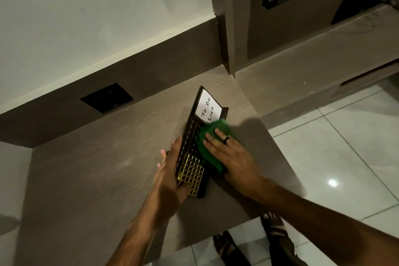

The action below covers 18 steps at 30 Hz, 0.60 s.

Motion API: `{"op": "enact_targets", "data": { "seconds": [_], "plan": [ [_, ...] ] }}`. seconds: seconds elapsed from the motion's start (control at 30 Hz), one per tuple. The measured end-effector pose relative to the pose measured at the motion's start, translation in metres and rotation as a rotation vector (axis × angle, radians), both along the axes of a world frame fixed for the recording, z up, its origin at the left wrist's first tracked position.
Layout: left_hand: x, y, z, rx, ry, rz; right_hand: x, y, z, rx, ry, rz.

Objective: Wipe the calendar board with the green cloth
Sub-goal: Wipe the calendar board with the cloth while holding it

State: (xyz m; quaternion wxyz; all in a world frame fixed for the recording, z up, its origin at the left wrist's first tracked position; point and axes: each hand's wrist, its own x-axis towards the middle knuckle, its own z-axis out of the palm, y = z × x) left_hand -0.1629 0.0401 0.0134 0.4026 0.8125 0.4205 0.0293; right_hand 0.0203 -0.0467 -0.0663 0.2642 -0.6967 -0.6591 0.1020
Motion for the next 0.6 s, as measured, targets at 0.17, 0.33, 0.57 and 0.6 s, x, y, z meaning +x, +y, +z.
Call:
{"op": "enact_targets", "data": {
  "seconds": [0.17, 0.33, 0.57, 0.6],
  "plan": [
    [0.004, -0.001, 0.007, -0.024, -0.058, 0.012, -0.033, -0.009, 0.008, -0.008, 0.052, -0.065],
    [0.006, -0.004, 0.014, 0.008, -0.134, -0.009, -0.069, -0.055, -0.011, -0.092, -0.076, 0.266],
    [0.009, -0.002, 0.016, 0.035, 0.007, 0.023, -0.038, -0.057, 0.007, -0.003, -0.101, 0.528],
    [0.01, -0.003, 0.017, 0.04, 0.017, 0.024, -0.033, -0.059, 0.012, 0.001, -0.062, 0.573]
  ]
}}
